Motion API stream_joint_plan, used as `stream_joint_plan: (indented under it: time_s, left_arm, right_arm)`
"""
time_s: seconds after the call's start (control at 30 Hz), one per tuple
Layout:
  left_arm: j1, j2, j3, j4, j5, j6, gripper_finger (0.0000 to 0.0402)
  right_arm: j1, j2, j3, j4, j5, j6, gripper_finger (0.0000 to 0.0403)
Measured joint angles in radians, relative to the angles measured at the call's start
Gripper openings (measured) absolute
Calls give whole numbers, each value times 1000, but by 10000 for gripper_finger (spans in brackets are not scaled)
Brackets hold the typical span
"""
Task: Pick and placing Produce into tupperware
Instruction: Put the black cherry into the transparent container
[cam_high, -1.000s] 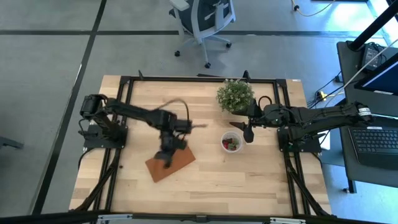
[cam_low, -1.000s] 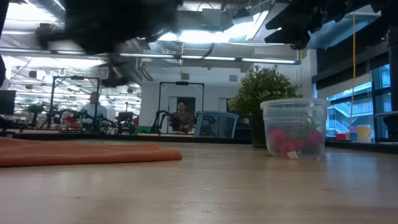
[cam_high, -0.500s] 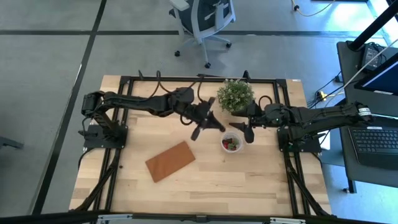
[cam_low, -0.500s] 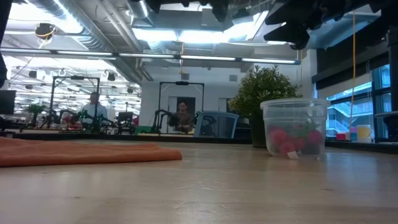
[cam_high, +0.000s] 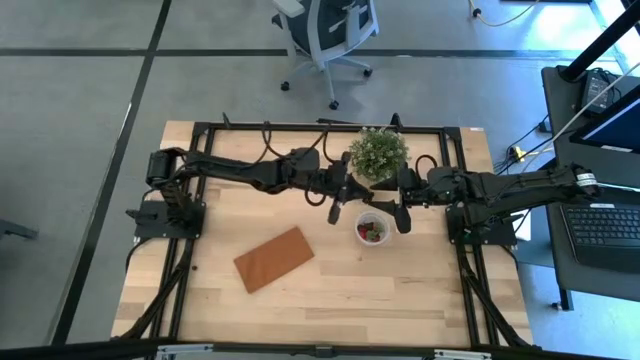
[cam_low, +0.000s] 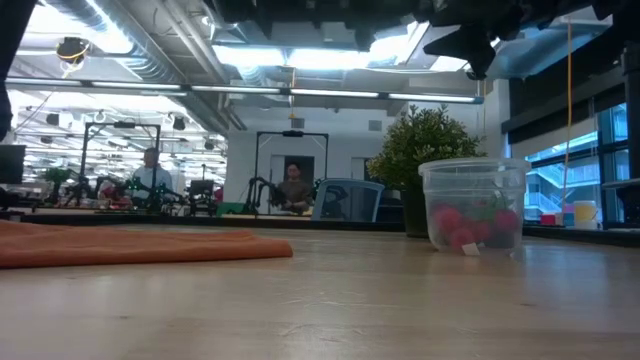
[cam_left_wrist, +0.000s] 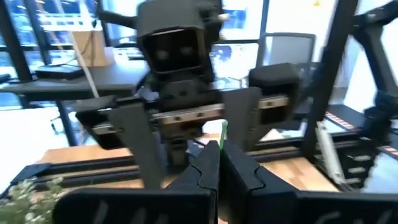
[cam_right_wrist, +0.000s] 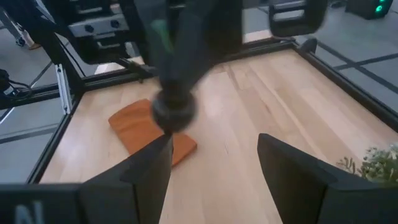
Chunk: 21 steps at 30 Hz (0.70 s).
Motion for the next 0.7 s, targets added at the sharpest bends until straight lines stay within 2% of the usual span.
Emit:
stream_joint_plan:
  time_s: [0.1, 0.27, 0.57, 0.7]
  left_arm:
    - [0, 27, -1, 56, -41, 0, 0]
    - [1, 40, -5, 38, -83, 0, 0]
    - [1, 42, -4, 71, -119, -21, 0]
    - [-4, 83, -3, 72, -108, -49, 0]
  right_arm:
    - [0, 1, 0, 6, -1, 1, 237]
    - [-1, -1, 5, 15, -1, 6, 237]
    - [0, -1, 4, 7, -4, 4, 237]
    - [0, -1, 4, -2, -54, 9, 237]
